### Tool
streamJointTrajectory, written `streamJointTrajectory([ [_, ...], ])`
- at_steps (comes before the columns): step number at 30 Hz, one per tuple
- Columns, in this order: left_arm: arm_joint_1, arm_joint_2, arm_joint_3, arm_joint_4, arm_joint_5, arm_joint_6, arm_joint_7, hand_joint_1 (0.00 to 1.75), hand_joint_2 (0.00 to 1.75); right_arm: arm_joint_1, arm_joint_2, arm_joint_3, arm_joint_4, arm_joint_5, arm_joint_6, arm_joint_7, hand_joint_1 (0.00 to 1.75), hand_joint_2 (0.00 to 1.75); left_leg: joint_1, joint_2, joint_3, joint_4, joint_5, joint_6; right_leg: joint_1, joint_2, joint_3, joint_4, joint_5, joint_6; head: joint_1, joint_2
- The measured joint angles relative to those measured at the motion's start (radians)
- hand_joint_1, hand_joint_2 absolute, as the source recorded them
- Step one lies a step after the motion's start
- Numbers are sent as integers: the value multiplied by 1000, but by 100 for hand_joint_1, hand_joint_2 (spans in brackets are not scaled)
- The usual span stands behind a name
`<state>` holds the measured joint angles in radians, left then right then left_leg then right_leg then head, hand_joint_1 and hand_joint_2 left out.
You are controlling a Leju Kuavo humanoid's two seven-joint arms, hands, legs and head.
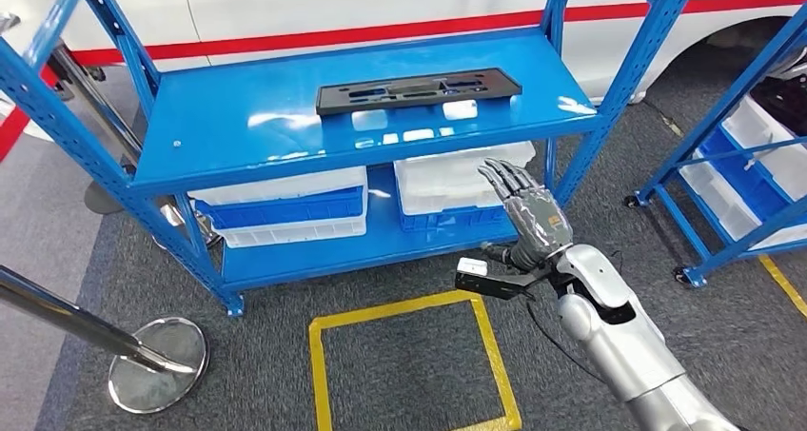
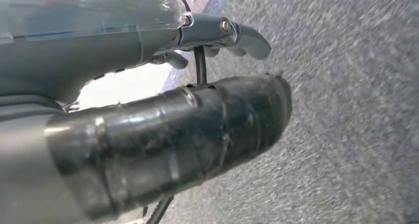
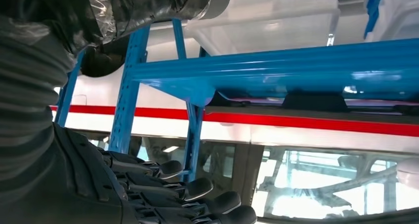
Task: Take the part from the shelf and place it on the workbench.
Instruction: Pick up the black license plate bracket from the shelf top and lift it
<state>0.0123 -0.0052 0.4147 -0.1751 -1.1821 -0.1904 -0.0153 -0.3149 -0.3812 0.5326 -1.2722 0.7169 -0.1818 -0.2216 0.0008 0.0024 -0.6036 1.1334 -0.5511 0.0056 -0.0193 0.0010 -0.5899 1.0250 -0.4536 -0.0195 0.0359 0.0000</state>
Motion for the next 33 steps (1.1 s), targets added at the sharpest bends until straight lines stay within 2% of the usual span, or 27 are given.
streamJointTrajectory([
  [2, 1, 0, 0, 0, -2, 0, -1, 0, 0, 3, 0, 0, 0, 4, 0, 0, 0, 175, 7, 0, -76, 131, -43, -9, -1, -1, 8, 0, -8, -4, 0, 0],
  [3, 3, -1, 0, 0, -2, -1, -2, 0, 0, 6, 0, 0, 0, 7, 1, 0, 0, 175, 10, 0, -101, 166, -41, -12, -2, 0, 13, 0, -12, -3, 0, 0],
  [4, 5, -1, 0, 0, -3, -1, -3, 0, 0, 7, 0, -1, 0, 10, 1, 0, 0, 175, 13, 0, -108, 162, -19, -15, -3, 1, 20, 0, -18, -1, 0, 0],
  [5, 6, -1, 0, 0, -4, -1, -3, 0, 0, 9, 0, -1, 0, 12, 1, 0, 0, 175, 16, 1, -94, 118, 20, -16, -4, 2, 28, 0, -24, 2, 0, 0],
  [6, 6, -1, 0, 0, -4, 0, -3, 0, 0, 9, 0, -2, 0, 14, 1, 0, 0, 175, 17, 1, -68, 48, 65, -15, -6, 3, 37, 0, -30, 6, 0, 0],
  [7, 6, 0, 0, 0, -5, 0, -3, 0, 0, 9, 0, -2, 0, 15, 1, 0, 0, 175, 16, 0, -40, -17, 95, -13, -5, 4, 44, 1, -37, 11, 0, 0],
  [8, 5, 0, 0, 0, -5, 1, -4, 0, 0, 9, 0, -3, -1, 17, 1, 0, 0, 175, 15, -1, -16, -68, 112, -8, -5, 4, 48, 1, -42, 17, 0, 0],
  [9, 4, 0, 0, 0, -5, 1, -4, 0, 0, 9, 0, -4, -2, 18, 1, 0, 0, 175, 12, -2, -4, -96, 114, -3, -4, 5, 51, 1, -45, 23, 0, 0],
  [13, 4, -1, 1, 0, -5, 1, -6, 0, 0, 11, 0, -10, -3, 20, 1, 0, 0, 175, 12, -3, 16, -117, 101, 25, -5, 3, 48, 24, -51, 44, 0, 0],
  [15, 4, -1, 1, 0, -5, 1, -6, 0, 0, 10, 0, -11, -3, 22, 1, 0, 0, 175, 12, -3, 30, -124, 96, 37, -6, 2, 6, 107, -90, 47, 1, 0],
  [17, 4, -1, 1, 0, -5, 1, -6, 0, 0, 13, 0, -13, -3, 23, 1, 1, 0, 175, 9, -4, 38, -124, 88, 45, -4, 2, -73, 234, -137, 48, 1, 0],
  [18, 4, -1, 1, 0, -5, 1, -6, 0, 0, 16, 0, -14, -2, 23, 1, 1, 0, 175, 6, -4, 44, -124, 82, 47, -3, 2, -106, 275, -143, 47, 1, 0],
  [19, 5, -1, 1, 0, -6, 1, -6, 0, 0, 19, 0, -16, -2, 24, 1, 2, 0, 175, 4, -5, 51, -123, 77, 48, -3, 1, -122, 281, -128, 45, 1, 0],
  [20, 6, -1, 1, 0, -6, 1, -6, 0, 0, 20, 0, -18, -2, 24, 1, 2, 0, 175, 1, -5, 60, -123, 70, 47, -2, 1, -120, 249, -93, 40, 1, 0],
  [21, 6, -1, 1, 0, -7, 1, -6, 0, 0, 20, 0, -21, -2, 25, 1, 2, 0, 175, 0, -6, 70, -123, 62, 46, 1, 1, -101, 186, -42, 34, 1, 0],
  [22, 6, -3, 2, 1, -8, 0, -6, 0, 0, 20, -1, -24, -2, 26, 1, 2, 0, 175, -2, -6, 80, -123, 55, 44, 6, 0, -81, 125, -5, 25, 0, 0],
  [23, 5, -4, 2, 1, -9, 0, -6, 0, 0, 19, -1, -27, -2, 27, 0, 3, 0, 175, -2, -7, 85, -123, 49, 41, 12, -2, -65, 68, 13, 18, -1, 0],
  [24, 4, -6, 2, 2, -10, 0, -6, 0, 0, 19, -1, -30, -1, 29, 0, 3, 0, 175, -2, -7, 86, -124, 43, 35, 17, -3, -55, 35, 23, 11, -2, 0],
  [26, 3, -7, 3, 2, -12, 0, -6, 0, 0, 18, -1, -38, 0, 31, 0, 3, 0, 175, -3, -7, 89, -119, 39, 24, 21, -1, -47, 14, 14, 3, -2, 0],
  [28, 4, -8, 4, 2, -13, 0, -6, 0, 0, 18, -1, -45, 0, 32, 0, 3, 0, 175, -3, -6, 95, -101, 29, 14, 14, 1, -26, 6, 17, -5, -3, 0],
  [29, 3, -8, 4, 2, -13, 1, -7, 0, 0, 16, -1, -47, 0, 32, 0, 3, 0, 175, -2, -6, 86, -76, 16, 9, 10, 1, -15, 2, 14, -9, -4, 0],
  [30, 2, -8, 4, 2, -14, 1, -7, 0, 0, 15, -1, -48, 0, 32, 0, 3, 0, 175, 0, -6, 62, -30, -6, 5, 8, 1, -5, -1, 10, -12, -5, 0],
  [32, 0, -8, 5, 2, -14, 1, -8, 0, 0, 13, -1, -50, 0, 32, 0, 3, 0, 175, 5, -6, -14, 93, -54, -6, 8, 0, 7, -2, -1, -15, -7, 0],
  [33, 0, -7, 7, 2, -14, 1, -8, 0, 0, 15, -1, -50, 0, 32, 0, 3, 0, 175, 7, -6, -50, 138, -64, -10, 8, 1, 13, -2, -8, -15, -7, 0],
])
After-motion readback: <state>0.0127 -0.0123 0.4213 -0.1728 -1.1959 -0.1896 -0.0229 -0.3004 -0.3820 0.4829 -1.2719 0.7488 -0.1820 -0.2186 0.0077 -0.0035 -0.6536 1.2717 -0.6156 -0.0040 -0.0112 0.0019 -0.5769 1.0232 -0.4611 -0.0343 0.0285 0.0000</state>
